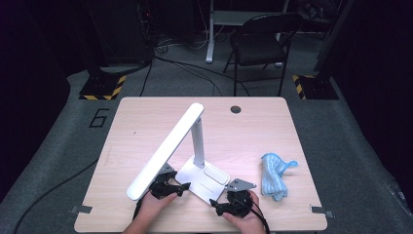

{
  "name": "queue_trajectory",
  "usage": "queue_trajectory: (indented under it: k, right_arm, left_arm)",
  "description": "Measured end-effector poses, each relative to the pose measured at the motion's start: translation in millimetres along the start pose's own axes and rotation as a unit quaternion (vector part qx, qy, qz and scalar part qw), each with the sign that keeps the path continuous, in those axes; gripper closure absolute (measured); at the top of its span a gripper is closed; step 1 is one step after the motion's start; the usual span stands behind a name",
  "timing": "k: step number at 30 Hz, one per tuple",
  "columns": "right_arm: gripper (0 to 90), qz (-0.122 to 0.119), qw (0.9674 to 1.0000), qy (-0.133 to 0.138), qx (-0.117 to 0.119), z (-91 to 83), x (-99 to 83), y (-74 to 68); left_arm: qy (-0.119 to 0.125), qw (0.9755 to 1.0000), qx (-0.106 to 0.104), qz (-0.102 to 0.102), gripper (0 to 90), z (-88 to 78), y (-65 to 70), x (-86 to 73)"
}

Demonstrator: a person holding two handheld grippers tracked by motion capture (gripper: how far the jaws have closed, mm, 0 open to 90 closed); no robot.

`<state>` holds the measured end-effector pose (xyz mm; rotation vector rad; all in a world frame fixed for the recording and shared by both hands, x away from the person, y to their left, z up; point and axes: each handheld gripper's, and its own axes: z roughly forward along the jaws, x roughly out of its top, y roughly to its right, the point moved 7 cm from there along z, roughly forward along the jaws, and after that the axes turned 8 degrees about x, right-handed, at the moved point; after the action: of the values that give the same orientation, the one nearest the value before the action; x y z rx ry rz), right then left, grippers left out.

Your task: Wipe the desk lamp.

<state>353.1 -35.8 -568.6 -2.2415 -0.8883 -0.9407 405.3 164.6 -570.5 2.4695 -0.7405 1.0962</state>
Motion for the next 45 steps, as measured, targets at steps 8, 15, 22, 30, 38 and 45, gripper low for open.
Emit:
queue_trajectory:
  k: [8, 15, 22, 30, 38, 45]
  right_arm:
    - [14.5, -0.014, 0.9999, -0.001, -0.008, 8.8, 6.0, -0.6]
    - [13.5, -0.034, 0.9987, -0.01, -0.037, 13.2, 7.5, 1.0]
    - [16.3, -0.031, 0.9988, -0.014, -0.036, 14.2, 7.5, 7.3]
    - [25.3, -0.04, 0.9979, -0.009, -0.05, 14.0, 9.1, 13.1]
    - [32.5, -0.03, 0.998, -0.002, -0.055, 13.6, 13.9, 21.1]
    - [35.1, -0.033, 0.9976, 0.001, -0.06, 15.8, 17.3, 30.5]
  left_arm:
    - [-0.004, 1.0, 0.008, -0.004, 22.3, -6.6, 0.9, -5.8]
    - [-0.008, 0.9999, 0.007, -0.002, 22.4, -10.8, 5.5, -10.2]
    - [-0.008, 0.9999, 0.001, -0.009, 22.5, -12.1, 7.9, -11.3]
    - [-0.015, 0.9998, 0.006, 0.008, 23.2, -11.6, 9.1, -10.8]
    - [-0.017, 0.9989, 0.035, 0.026, 31.5, -7.5, 6.7, -7.0]
    - [-0.013, 0.9985, 0.051, 0.017, 33.2, -3.7, 7.5, -3.7]
